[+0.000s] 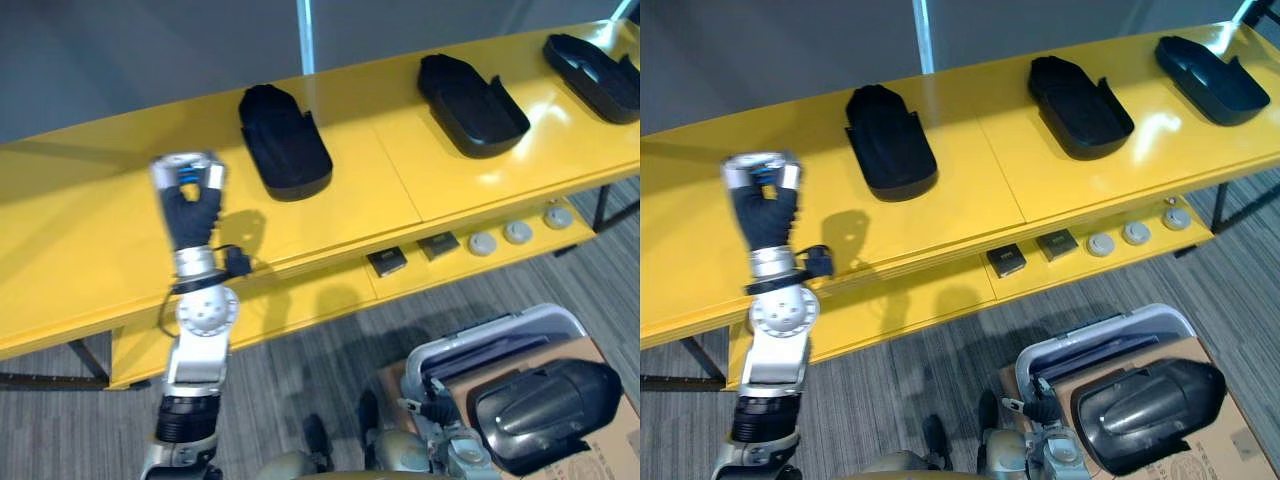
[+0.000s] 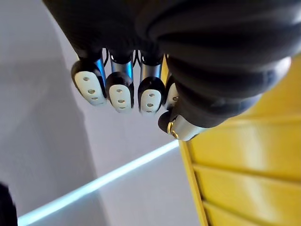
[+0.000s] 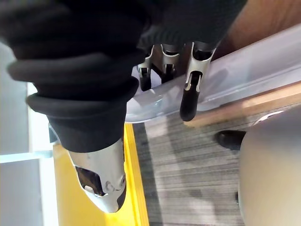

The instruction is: Walk over and take plastic housings, then place them on the shelf

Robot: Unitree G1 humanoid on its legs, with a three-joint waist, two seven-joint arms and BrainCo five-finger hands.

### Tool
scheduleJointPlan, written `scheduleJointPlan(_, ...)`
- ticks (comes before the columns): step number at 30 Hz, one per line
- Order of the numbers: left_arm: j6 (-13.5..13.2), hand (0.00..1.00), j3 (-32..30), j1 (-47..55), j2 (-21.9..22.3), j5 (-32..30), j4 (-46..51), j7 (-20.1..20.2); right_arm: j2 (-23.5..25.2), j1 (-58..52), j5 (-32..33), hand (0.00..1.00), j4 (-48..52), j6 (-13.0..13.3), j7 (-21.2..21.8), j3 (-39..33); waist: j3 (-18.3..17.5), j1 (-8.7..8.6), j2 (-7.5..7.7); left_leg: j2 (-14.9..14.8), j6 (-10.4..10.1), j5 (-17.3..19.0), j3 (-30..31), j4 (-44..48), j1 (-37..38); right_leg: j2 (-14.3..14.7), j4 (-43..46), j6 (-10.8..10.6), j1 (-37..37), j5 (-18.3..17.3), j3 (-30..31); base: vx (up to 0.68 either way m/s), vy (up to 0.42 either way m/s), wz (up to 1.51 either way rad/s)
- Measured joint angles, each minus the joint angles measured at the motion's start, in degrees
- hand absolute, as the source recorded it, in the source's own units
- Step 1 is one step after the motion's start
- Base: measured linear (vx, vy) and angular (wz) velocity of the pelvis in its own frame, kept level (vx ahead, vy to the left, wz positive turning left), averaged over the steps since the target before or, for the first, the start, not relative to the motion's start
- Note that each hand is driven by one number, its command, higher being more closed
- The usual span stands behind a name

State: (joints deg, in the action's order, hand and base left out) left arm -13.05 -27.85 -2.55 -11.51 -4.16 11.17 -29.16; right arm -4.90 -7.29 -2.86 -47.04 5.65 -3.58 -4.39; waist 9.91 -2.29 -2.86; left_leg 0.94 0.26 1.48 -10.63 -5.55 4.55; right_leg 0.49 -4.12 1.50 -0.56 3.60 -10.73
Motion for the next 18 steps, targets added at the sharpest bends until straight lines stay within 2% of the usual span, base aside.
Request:
scheduleJointPlan(3, 1.07, 1.0, -5.78, 7.51, -1.21, 3.11, -9.66, 0.16, 0.03, -0.99, -0.02, 0.0, -0.91, -1.19, -0.08, -1.1, -1.74, 1.63, 0.59, -0.06, 0.23, -0.19, 0.73, 0.1, 0.39, -0.02, 0.02, -0.28, -0.85, -0.54, -0.96, 0.02, -0.001, 0.19)
scheduleJointPlan(7, 5.34, 1.0, -5.96, 14.75, -0.43, 3.5, -20.37, 3.12, 0.45, -1.53, -0.1, 0.0, -1.04, -1.88, -0.03, -1.57, -2.68, 2.54, 1.98, -0.05, 0.37, -0.29, 0.93, 0.07, 0.64, -0.19, 0.14, -0.32, -1.34, -0.57, -1.55, -0.03, 0.009, 0.1)
scheduleJointPlan(8, 6.56, 1.0, -5.42, 15.99, 0.22, 3.43, -25.13, 4.69, 1.07, -1.97, -0.1, 0.0, -0.79, -1.86, -0.04, -1.55, -3.27, 3.14, 2.71, -0.03, 0.38, -0.3, 0.89, 0.04, 0.66, -0.24, 0.17, -0.38, -1.34, -0.61, -1.51, -0.06, 0.005, -0.02)
scheduleJointPlan(11, 8.41, 1.0, -3.98, 17.98, 3.36, 3.42, -36.21, 8.29, 2.8, -2.6, -0.1, 0.0, 0.02, -2.01, 0.05, -1.37, -4.56, 3.17, 3.97, 0.0, 0.28, 0.16, 0.28, -0.27, 1.0, -0.52, 1.07, -0.57, -1.33, -1.26, -1.48, -0.06, 0.005, -0.01)
scheduleJointPlan(14, 9.47, 1.0, -2.8, 18.33, 7.27, 3.52, -45.04, 10.76, 3.33, -3.85, -0.08, 0.0, 1.48, -2.07, 0.06, -1.36, -5.33, 3.05, 4.04, -0.48, 1.26, 0.96, -3.48, -0.29, 1.56, -0.84, 2.14, -1.09, -1.25, -2.02, -1.34, -0.05, 0.018, -0.03)
scheduleJointPlan(17, 9.58, 1.0, 3.13, 18.9, 10.22, 3.75, -51.26, 13.48, 3.33, -3.9, -0.02, 0.0, 1.2, -2.07, 0.03, -1.34, -5.38, 2.95, 4.12, -0.38, 1.33, 1.01, -4.49, -0.3, 1.85, -1.0, 2.65, -1.7, -0.99, -2.51, -0.45, -0.03, 0.018, -0.11)
scheduleJointPlan(18, 9.57, 0.0, 4.19, 18.85, 10.63, 3.74, -51.83, 14.21, 3.33, -3.89, -0.01, 0.0, 1.12, -2.07, 0.02, -1.34, -5.36, 2.9, 4.09, -0.35, 1.33, 1.01, -4.56, -0.3, 1.85, -1.01, 2.64, -1.97, -0.97, -2.72, -0.32, -0.01, 0.014, -0.09)
